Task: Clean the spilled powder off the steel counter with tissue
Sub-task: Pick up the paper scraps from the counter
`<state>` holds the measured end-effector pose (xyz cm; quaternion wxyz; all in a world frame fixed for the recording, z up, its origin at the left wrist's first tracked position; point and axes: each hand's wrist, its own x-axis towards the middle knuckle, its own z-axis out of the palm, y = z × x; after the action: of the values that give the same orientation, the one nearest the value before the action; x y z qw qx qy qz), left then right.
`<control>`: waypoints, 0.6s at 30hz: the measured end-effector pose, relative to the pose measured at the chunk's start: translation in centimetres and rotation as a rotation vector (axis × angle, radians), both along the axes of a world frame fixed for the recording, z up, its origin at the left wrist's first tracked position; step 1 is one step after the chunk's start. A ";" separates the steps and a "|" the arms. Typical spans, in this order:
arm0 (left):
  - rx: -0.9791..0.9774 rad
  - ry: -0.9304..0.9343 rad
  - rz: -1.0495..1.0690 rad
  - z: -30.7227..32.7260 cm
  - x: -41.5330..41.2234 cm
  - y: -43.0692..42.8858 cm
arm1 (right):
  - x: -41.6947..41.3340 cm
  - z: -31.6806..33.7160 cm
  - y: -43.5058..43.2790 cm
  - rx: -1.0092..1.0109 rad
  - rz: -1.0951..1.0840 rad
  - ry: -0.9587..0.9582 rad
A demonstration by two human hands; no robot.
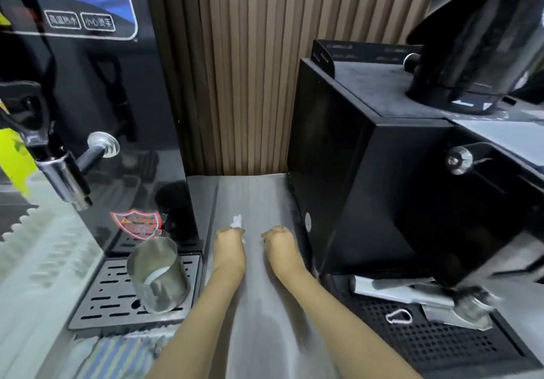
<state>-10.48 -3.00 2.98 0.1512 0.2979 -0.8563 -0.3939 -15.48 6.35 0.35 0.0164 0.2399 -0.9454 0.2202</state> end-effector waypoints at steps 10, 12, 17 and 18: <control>0.141 0.195 -0.312 2.2 13.3 11.9 | 16.1 4.6 16.1 -0.665 -0.209 0.245; 0.189 0.169 -0.359 2.2 15.7 15.8 | 19.0 4.8 21.3 -0.702 -0.301 0.195; 0.237 0.166 -0.503 2.5 21.6 27.9 | 26.6 4.9 34.8 -0.745 -0.535 0.151; 0.257 0.164 -0.533 2.4 22.8 30.4 | 28.3 5.0 37.5 -0.763 -0.587 0.152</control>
<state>12.31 27.44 5.37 0.0719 0.0466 -0.8325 -0.5474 12.86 43.85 5.36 0.2334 -0.0448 -0.8211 0.5190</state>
